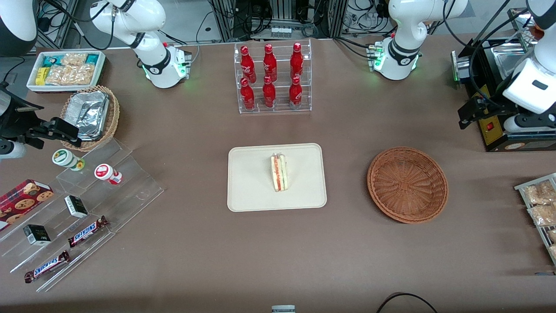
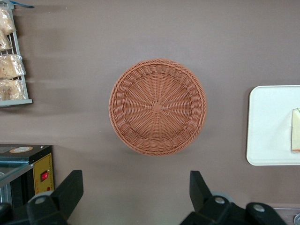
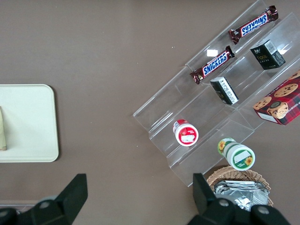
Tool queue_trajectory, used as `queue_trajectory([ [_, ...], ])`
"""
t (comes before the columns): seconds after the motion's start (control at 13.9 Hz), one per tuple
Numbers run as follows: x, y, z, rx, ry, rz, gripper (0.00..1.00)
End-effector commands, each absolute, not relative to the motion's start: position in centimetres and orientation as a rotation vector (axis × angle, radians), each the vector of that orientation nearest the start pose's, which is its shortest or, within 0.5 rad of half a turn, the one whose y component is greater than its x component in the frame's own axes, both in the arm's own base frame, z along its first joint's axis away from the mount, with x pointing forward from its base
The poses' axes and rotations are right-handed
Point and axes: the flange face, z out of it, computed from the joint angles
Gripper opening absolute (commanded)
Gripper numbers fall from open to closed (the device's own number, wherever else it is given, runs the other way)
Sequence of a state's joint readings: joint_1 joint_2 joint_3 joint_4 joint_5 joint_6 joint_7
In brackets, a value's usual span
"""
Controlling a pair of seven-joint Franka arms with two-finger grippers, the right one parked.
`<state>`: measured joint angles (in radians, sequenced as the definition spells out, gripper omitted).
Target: Place sandwich from basket to tray
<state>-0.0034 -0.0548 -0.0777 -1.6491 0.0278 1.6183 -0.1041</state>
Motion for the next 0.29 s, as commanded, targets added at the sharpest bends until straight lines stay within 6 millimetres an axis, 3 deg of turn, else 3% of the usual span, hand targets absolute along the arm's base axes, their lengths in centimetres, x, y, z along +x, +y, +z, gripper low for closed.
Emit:
queue_trajectory([
  [0.0,54.34,-3.63,62.74,-3.126,-0.019,-0.047,1.00],
  [0.22,54.20,-3.55,62.54,-3.127,-0.024,-0.023,1.00],
])
